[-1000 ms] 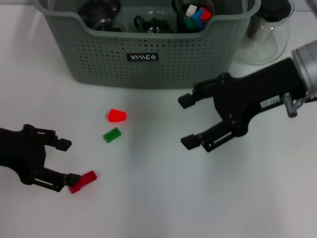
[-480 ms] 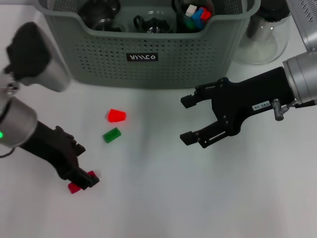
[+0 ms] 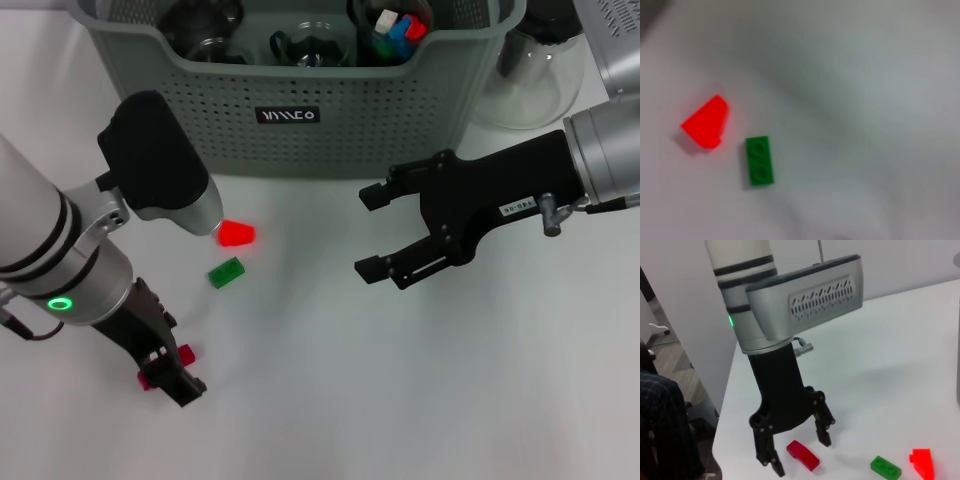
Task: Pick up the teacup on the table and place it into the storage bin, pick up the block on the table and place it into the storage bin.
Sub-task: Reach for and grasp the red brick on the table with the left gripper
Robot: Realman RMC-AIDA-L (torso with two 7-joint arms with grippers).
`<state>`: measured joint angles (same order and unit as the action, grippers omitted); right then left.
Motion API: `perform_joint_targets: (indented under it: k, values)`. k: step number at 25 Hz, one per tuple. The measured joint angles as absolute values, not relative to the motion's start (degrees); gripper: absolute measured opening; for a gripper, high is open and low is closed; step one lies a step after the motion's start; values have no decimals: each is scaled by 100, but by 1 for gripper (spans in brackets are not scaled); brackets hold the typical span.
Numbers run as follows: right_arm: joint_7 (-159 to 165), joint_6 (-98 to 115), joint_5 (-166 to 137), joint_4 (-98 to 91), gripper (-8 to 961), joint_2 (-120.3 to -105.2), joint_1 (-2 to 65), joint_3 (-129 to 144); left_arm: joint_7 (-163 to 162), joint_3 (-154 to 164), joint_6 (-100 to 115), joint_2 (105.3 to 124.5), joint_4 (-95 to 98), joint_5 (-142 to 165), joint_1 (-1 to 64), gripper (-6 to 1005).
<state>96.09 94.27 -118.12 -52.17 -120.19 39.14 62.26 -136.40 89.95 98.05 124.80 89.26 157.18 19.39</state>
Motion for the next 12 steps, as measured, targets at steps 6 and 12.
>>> perform_joint_targets:
  k: [6, 12]
  values:
    - [9608, 9418, -11783, -5174, 954, -12032, 3913, 6226, -13743, 9124, 9637, 12480, 8922, 15941, 1890, 872]
    - [9606, 9382, -11774, -5152, 954, -12032, 3911, 6251, -13828, 9404, 9459, 12481, 8909, 16023, 1816, 726]
